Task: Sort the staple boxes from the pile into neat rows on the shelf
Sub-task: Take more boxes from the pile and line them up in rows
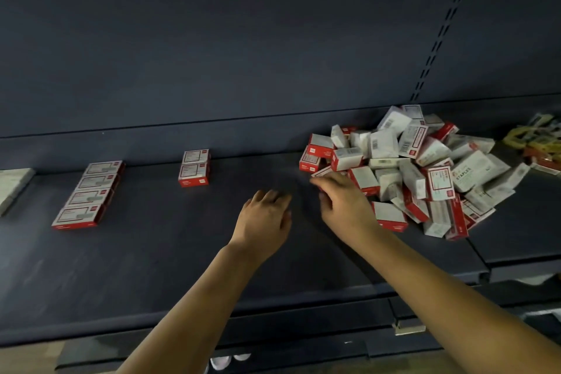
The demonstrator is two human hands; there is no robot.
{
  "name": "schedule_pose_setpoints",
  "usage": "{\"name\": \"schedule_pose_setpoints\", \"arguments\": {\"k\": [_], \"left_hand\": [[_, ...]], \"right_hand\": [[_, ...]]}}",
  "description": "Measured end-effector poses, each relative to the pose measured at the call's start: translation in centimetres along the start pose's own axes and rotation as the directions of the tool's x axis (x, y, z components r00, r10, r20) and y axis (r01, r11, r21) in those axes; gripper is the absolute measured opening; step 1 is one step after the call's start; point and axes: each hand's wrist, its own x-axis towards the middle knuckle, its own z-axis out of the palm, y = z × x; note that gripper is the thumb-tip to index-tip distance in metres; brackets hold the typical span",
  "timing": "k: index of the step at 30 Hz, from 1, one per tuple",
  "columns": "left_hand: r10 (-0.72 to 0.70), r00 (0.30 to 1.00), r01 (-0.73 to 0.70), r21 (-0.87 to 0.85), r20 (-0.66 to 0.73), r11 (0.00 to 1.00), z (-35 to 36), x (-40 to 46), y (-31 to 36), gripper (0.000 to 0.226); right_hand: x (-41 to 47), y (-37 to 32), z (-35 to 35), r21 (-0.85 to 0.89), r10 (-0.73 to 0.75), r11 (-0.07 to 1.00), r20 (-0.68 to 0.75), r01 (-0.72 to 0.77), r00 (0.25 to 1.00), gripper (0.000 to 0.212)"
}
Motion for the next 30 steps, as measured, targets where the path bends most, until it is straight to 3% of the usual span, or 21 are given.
{"name": "schedule_pose_setpoints", "arguments": {"k": [4, 8, 17, 23, 26, 30], "left_hand": [[0.008, 1.000, -0.008, 0.002, -0.021, 1.000, 0.2, 0.9, 1.6, 0.042], [0.031, 0.998, -0.031, 0.001, -0.047, 1.000, -0.1, 2.3, 3.4, 0.041], [0.043, 0.997, -0.044, -0.016, -0.064, 0.999, -0.1, 4.7, 5.7, 0.037], [0.045, 0.993, -0.048, -0.025, -0.106, 0.999, -0.1, 4.5, 5.8, 0.036], [0.060, 0.981, -0.075, -0.073, -0.182, 0.995, -0.3, 4.2, 5.8, 0.034], [-0.050, 0.967, -0.038, -0.333, -0.250, 0.942, -0.8, 3.8, 5.5, 0.025]], "right_hand": [[2.2, 2.4, -2.0, -0.031, 0.055, 0.998, -0.045, -0.057, 0.997, 0.032], [4.4, 4.4, -4.0, -0.176, 0.214, 0.964, 0.076, -0.198, 0.974, 0.043], [7.4, 6.0, -3.8, -0.408, 0.172, 0.912, 0.277, -0.047, 0.945, 0.077], [7.2, 6.5, -3.3, -0.465, 0.152, 0.885, 0.236, -0.025, 0.960, 0.057], [6.8, 6.4, -3.3, -0.451, 0.156, 0.891, 0.221, -0.040, 0.963, 0.061], [5.4, 5.9, -4.2, -0.343, 0.089, 0.938, 0.117, -0.043, 0.989, 0.051]]}}
